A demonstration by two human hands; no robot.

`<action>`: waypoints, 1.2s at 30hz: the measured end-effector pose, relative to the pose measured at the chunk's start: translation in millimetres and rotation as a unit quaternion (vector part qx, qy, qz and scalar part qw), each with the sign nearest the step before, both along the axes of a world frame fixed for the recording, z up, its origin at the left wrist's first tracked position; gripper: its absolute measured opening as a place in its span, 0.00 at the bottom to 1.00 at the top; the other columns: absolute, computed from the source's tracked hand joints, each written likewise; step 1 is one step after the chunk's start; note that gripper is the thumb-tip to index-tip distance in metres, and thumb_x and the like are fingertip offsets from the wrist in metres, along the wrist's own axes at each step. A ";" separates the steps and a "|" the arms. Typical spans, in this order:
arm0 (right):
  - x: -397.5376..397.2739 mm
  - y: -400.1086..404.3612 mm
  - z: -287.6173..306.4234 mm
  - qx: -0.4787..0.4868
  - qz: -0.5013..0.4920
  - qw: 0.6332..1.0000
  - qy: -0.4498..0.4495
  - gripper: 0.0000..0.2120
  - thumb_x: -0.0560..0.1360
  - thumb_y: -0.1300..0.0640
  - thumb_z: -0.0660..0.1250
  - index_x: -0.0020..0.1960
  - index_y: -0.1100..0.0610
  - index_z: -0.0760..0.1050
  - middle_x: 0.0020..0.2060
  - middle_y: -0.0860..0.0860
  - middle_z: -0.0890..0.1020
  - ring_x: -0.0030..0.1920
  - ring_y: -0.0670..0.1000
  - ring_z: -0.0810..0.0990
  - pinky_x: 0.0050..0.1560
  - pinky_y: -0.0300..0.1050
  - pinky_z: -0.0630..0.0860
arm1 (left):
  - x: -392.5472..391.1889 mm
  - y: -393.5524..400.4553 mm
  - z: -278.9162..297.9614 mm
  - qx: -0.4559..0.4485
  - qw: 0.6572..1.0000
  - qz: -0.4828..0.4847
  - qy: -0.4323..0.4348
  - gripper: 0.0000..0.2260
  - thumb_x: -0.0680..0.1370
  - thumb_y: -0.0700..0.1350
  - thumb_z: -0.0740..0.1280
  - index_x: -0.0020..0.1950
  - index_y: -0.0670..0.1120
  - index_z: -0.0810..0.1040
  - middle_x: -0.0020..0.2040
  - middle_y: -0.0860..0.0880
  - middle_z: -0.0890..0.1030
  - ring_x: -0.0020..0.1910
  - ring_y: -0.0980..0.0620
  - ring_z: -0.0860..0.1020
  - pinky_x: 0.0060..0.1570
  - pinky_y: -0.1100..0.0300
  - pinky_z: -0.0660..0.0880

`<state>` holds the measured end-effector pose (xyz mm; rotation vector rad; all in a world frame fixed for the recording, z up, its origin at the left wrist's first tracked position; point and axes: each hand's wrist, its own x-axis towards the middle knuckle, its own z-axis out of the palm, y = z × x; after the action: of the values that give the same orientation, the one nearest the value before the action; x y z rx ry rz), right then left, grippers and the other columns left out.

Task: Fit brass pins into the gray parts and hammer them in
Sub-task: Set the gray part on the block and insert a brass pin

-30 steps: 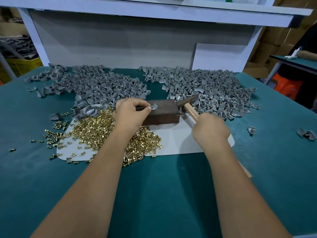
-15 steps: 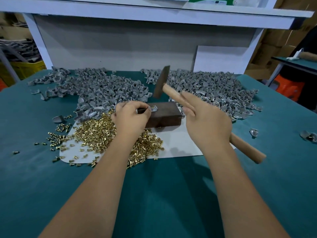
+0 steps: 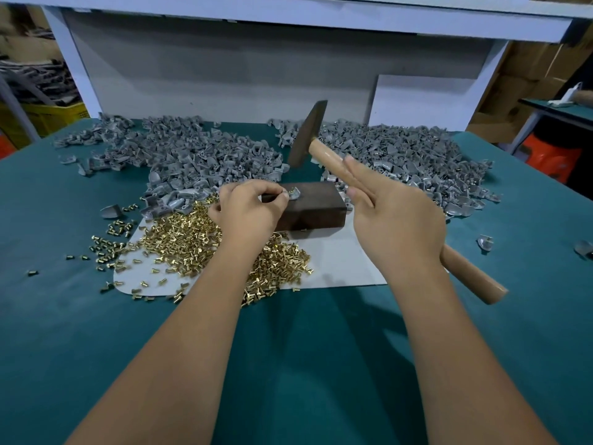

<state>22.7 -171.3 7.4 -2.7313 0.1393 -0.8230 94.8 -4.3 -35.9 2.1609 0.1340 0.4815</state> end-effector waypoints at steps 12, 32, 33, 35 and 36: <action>-1.5 7.3 -3.4 -0.063 -0.021 0.998 0.000 0.19 0.79 0.48 0.59 0.68 0.33 0.66 0.34 0.49 0.74 0.32 0.53 0.67 0.27 0.41 0.54 | 1.6 -0.7 -1.6 -0.006 1.000 0.009 -0.010 0.10 0.74 0.54 0.74 0.34 0.64 0.76 0.41 0.68 0.74 0.66 0.56 0.66 0.60 0.50 0.55; -2.7 10.3 -7.0 -0.088 -0.018 0.996 -0.021 0.20 0.78 0.50 0.61 0.67 0.34 0.67 0.34 0.51 0.76 0.30 0.53 0.64 0.28 0.41 0.51 | 5.2 -1.0 -5.8 -0.012 1.000 0.016 -0.013 0.12 0.73 0.55 0.74 0.32 0.65 0.75 0.40 0.69 0.74 0.65 0.59 0.66 0.61 0.49 0.56; -3.1 11.3 -6.5 -0.080 -0.020 0.996 -0.033 0.19 0.79 0.50 0.61 0.67 0.35 0.68 0.32 0.50 0.73 0.29 0.53 0.64 0.27 0.39 0.51 | 5.2 -1.7 -5.8 -0.008 1.000 0.021 -0.012 0.13 0.73 0.55 0.74 0.31 0.65 0.75 0.39 0.69 0.74 0.65 0.58 0.66 0.61 0.49 0.55; -3.0 13.7 -5.4 -0.074 -0.020 0.996 -0.048 0.19 0.78 0.50 0.61 0.68 0.36 0.68 0.31 0.48 0.69 0.28 0.53 0.63 0.27 0.38 0.51 | 5.4 -1.8 -5.3 0.001 1.000 0.025 -0.016 0.14 0.73 0.54 0.74 0.30 0.65 0.74 0.40 0.68 0.75 0.65 0.57 0.68 0.59 0.50 0.55; -2.6 13.8 -5.9 -0.085 -0.020 0.996 -0.036 0.20 0.78 0.50 0.61 0.68 0.35 0.68 0.31 0.48 0.68 0.28 0.52 0.63 0.27 0.39 0.50 | 5.4 -1.3 -5.2 -0.001 1.000 0.022 -0.016 0.14 0.73 0.54 0.74 0.31 0.65 0.74 0.42 0.67 0.76 0.65 0.57 0.68 0.60 0.49 0.55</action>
<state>20.1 -157.5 1.4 -2.8601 0.1136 -0.9846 100.2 -5.6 -41.1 2.1507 0.1646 0.5419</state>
